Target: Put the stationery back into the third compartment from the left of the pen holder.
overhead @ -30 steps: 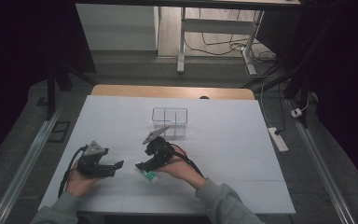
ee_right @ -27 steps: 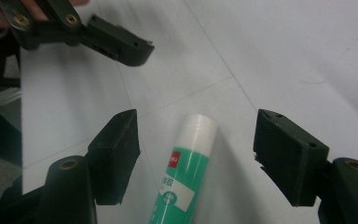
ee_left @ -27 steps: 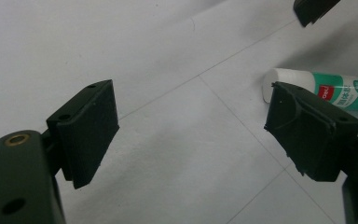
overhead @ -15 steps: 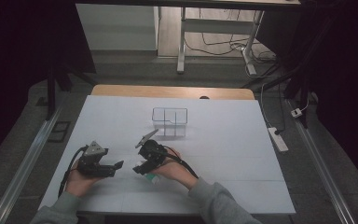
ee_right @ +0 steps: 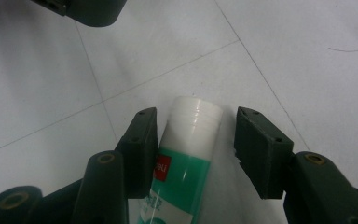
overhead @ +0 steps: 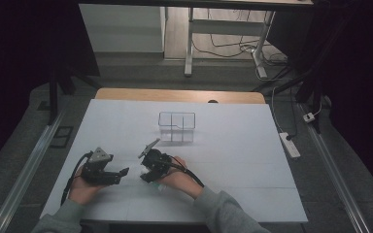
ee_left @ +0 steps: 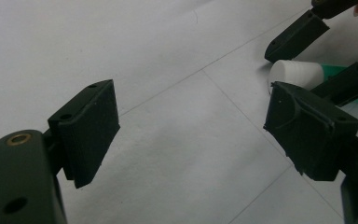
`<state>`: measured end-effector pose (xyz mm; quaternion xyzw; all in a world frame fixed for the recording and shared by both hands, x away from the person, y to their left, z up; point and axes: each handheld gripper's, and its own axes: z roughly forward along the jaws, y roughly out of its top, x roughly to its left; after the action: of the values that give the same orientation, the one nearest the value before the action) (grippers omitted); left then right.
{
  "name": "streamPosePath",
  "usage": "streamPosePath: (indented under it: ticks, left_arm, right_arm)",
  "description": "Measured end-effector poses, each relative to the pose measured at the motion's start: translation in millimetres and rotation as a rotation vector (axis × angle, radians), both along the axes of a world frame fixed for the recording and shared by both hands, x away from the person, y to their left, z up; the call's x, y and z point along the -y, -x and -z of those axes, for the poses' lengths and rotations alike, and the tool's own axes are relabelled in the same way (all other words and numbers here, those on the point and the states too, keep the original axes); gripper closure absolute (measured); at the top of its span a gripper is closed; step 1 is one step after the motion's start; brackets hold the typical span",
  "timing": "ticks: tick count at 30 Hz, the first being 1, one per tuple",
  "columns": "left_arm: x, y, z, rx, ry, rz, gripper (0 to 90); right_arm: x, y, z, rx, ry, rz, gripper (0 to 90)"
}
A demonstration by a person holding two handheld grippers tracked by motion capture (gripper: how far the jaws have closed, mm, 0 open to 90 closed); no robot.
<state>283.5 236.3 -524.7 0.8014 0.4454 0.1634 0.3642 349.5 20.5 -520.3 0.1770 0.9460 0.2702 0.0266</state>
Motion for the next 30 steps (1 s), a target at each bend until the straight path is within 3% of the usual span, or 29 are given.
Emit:
streamPosePath:
  ticks: [2,7,8,11,21,30]
  left_arm:
    - [-0.2,0.1,-0.1,-0.001,0.001,-0.001,16.9]
    - [-0.6,0.2,0.6,-0.003,-0.006,-0.006,16.9]
    - [-0.3,0.1,1.0,-0.005,-0.007,-0.006,16.9]
    - [-0.7,0.1,1.5,-0.005,-0.006,-0.007,17.1]
    - [-2.3,0.1,2.2,-0.004,-0.006,-0.01,17.3]
    - [-1.9,-0.2,2.7,-0.005,-0.01,-0.008,17.3]
  right_arm:
    - [-0.1,0.0,-0.1,-0.014,-0.017,0.018,58.3]
    - [0.7,-0.9,-0.3,-0.038,-0.028,0.058,63.2]
    - [2.4,-3.1,-0.1,-0.065,-0.041,0.076,63.5]
    - [4.0,-5.6,-0.6,-0.085,-0.049,0.087,63.7]
    - [8.7,-3.4,-11.9,-0.057,-0.095,0.094,63.9]
    - [15.1,-1.6,-25.9,-0.04,-0.169,0.094,63.9]
